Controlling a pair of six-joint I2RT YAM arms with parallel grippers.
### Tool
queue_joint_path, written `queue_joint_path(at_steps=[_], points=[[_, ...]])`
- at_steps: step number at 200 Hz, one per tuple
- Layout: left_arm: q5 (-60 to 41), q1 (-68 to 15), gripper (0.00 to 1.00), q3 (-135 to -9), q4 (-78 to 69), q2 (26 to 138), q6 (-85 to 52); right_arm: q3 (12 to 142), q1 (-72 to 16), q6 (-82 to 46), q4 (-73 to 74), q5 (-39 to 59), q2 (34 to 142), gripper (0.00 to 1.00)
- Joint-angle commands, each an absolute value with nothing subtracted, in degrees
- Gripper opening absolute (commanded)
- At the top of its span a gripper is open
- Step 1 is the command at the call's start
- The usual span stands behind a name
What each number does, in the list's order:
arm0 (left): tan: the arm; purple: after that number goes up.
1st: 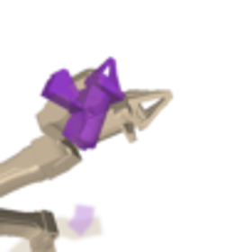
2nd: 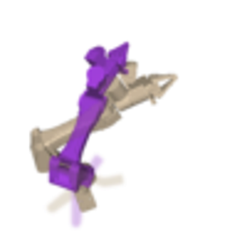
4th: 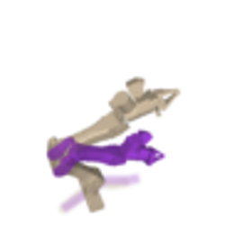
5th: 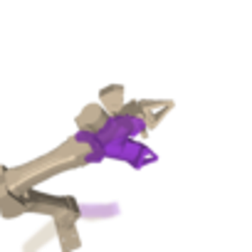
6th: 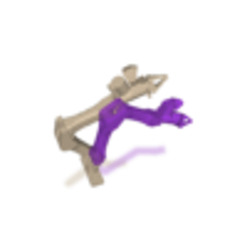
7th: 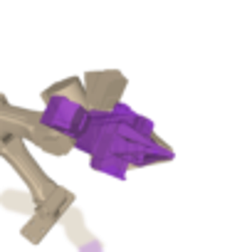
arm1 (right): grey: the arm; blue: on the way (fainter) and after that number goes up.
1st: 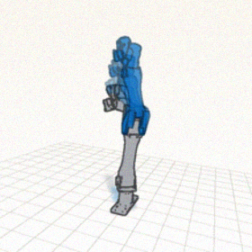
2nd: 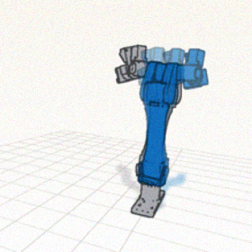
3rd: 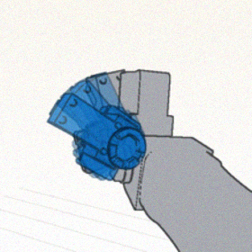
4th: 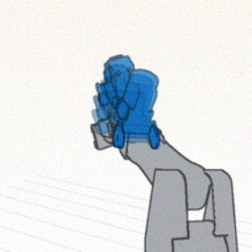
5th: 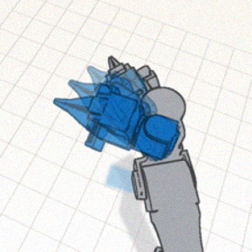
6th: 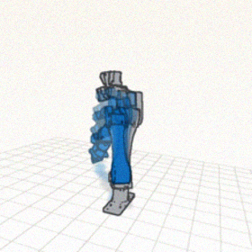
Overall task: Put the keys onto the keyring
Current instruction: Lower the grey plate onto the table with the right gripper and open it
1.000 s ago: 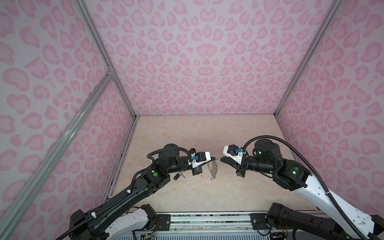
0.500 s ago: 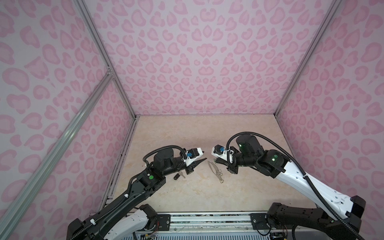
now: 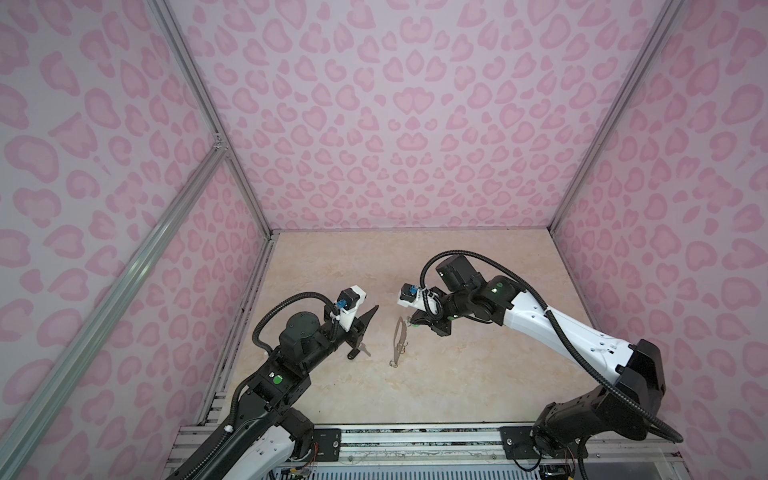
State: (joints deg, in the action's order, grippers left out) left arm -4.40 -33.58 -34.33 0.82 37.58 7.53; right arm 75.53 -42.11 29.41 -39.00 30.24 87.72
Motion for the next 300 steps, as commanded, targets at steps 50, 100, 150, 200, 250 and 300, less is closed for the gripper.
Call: queue_joint_path(at_steps=[50,100,150,200,250,300], points=[[-0.6,-33.3,0.43,-33.9,3.6,39.6,4.3,73.0,-36.2,34.2,-43.4,28.4,94.9,0.0],[-2.6,-33.3,0.43,-35.8,3.3,45.6,6.1,67.3,-32.0,34.7,-43.1,23.9,94.2,0.0],[-3.8,-33.3,0.43,-36.8,2.6,49.3,7.2,63.6,-28.2,36.9,-43.9,20.2,97.1,0.0],[-4.8,-33.3,0.43,-37.4,2.0,51.4,7.6,61.7,-25.6,40.1,-44.4,17.4,99.8,0.0],[-4.4,-33.3,0.43,-37.3,2.5,51.7,7.4,61.9,-25.3,41.0,-44.4,16.1,101.6,0.0],[-2.9,-33.0,0.45,-35.9,2.8,50.8,6.8,61.6,-25.2,41.1,-45.2,12.1,102.1,0.0]])
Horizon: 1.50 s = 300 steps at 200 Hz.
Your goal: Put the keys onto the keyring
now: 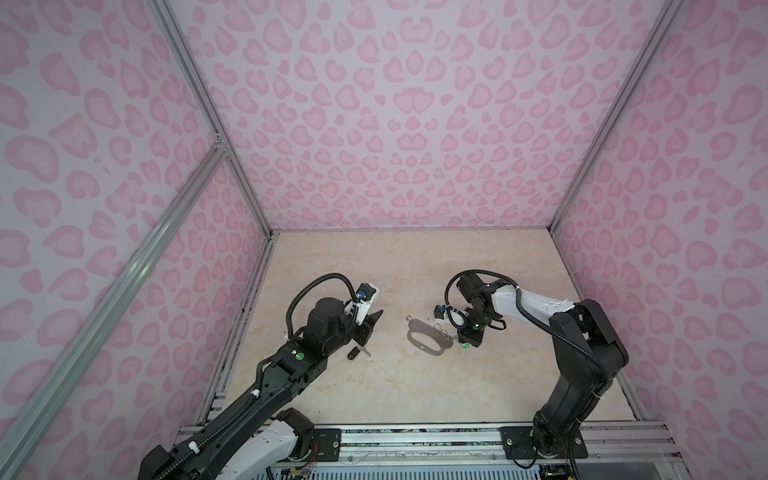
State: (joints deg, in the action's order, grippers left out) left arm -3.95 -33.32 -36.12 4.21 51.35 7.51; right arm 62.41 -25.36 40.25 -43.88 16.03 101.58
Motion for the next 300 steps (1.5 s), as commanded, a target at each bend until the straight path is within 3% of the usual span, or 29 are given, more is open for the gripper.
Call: queue_joint_path(at_steps=[1,12,45,83,116,142,168,205,253,300], points=[[-2.9,-33.0,0.45,-35.9,2.8,50.7,6.7,61.6,-25.2,41.1,-45.2,12.0,102.2,0.0],[-2.5,-32.8,0.46,-35.7,2.8,50.5,6.3,61.5,-25.0,41.0,-44.9,11.7,101.6,0.0],[-1.9,-32.2,0.49,-35.6,3.5,49.5,5.2,60.5,-24.7,40.4,-43.4,10.3,97.4,0.15],[2.6,-31.3,0.73,-36.1,6.0,47.7,-0.4,58.5,-23.4,38.9,-39.4,9.8,88.1,0.23],[3.3,-30.6,0.76,-38.2,10.1,49.0,-4.9,57.2,-24.0,32.9,-32.1,11.7,79.3,0.27],[3.1,-29.8,0.76,-42.8,14.6,52.2,-7.1,55.9,-30.9,24.0,-24.7,10.2,77.9,0.27],[0.6,-28.2,0.76,-45.9,16.3,55.0,-9.8,55.2,-38.6,15.0,-17.5,8.5,82.9,0.26],[-2.7,-26.5,0.72,-46.5,14.8,56.7,-9.6,62.1,-43.7,11.4,-20.1,7.2,94.1,0.24],[-6.2,-24.1,0.7,-46.6,13.5,60.7,-8.9,71.9,-44.5,13.3,-25.7,10.4,105.3,0.24],[-7.9,-22.3,0.73,-47.0,13.1,64.5,-8.0,76.3,-44.3,12.9,-27.9,11.1,111.2,0.24]])
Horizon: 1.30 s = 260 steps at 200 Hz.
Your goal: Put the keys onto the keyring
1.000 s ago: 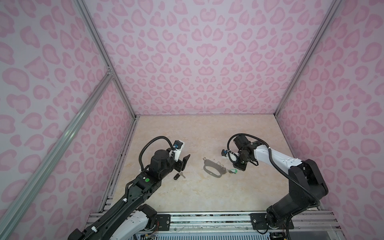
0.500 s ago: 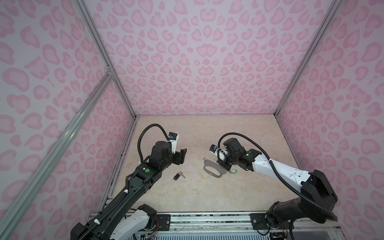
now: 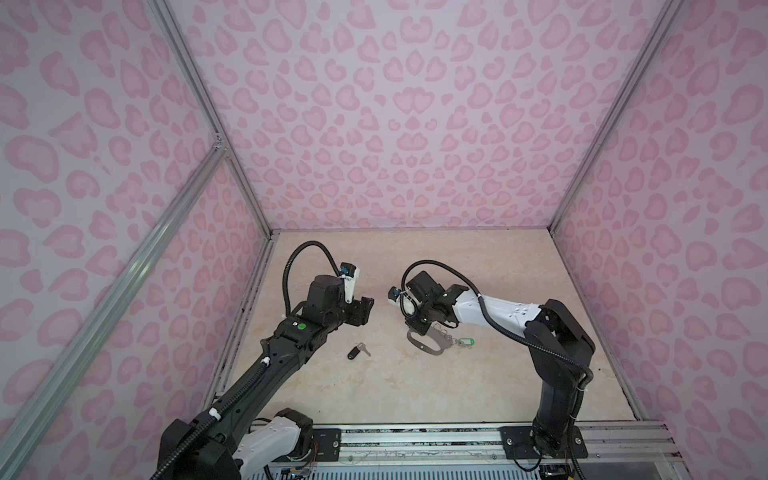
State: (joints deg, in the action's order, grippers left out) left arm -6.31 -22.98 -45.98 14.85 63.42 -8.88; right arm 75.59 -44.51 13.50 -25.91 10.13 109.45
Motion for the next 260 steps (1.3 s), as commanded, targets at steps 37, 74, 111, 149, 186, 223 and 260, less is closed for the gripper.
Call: queue_joint_path(at_steps=[37,74,111,149,186,223,260], points=[[-8.2,-20.3,0.75,-46.8,12.8,65.0,-7.8,76.7,-43.5,12.6,-27.3,10.0,112.9,0.24],[-8.1,-19.4,0.75,-47.5,12.9,66.0,-7.0,77.8,-43.3,13.3,-27.4,10.3,114.2,0.24],[-8.9,-19.3,0.75,-47.5,12.4,67.3,-6.9,78.1,-43.2,14.5,-27.9,12.2,114.6,0.23],[-9.1,-19.2,0.75,-47.6,12.8,68.3,-6.5,76.6,-43.6,20.2,-28.7,19.8,113.7,0.21],[-8.4,-19.2,0.75,-47.4,13.4,67.5,-6.1,73.9,-43.3,27.0,-31.7,22.8,110.7,0.16],[-7.8,-19.0,0.75,-46.9,13.2,67.1,-6.0,69.8,-40.1,25.0,-27.5,20.0,105.3,0.17],[-8.0,-19.0,0.75,-47.0,13.1,67.3,-6.1,72.7,-40.1,21.6,-26.6,18.5,107.8,0.19]])
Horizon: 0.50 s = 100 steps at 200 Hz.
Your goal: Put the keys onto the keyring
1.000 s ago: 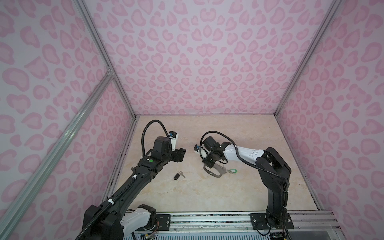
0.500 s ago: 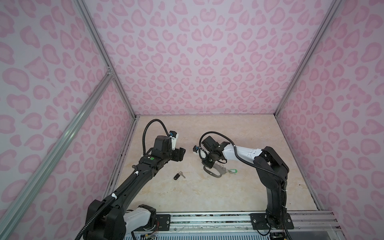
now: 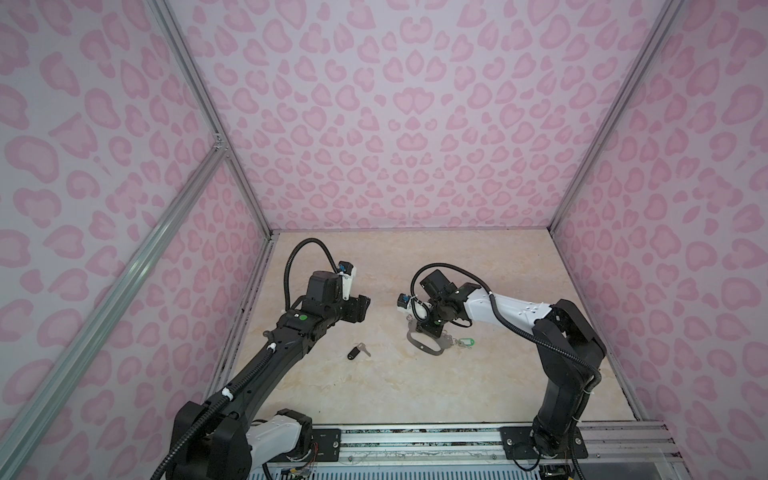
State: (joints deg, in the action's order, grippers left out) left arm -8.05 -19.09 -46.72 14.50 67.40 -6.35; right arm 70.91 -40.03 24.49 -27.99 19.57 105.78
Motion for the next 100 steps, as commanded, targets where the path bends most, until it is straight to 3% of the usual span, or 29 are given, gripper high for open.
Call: queue_joint_path(at_steps=[1,100], points=[[-8.0,-19.0,0.75,-47.0,13.1,67.3,-6.1,73.0,-40.1,21.5,-26.6,18.5,107.9,0.19],[-7.0,-18.7,0.74,-46.2,13.8,66.2,-5.8,80.1,-41.1,15.6,-29.0,13.2,115.0,0.16]])
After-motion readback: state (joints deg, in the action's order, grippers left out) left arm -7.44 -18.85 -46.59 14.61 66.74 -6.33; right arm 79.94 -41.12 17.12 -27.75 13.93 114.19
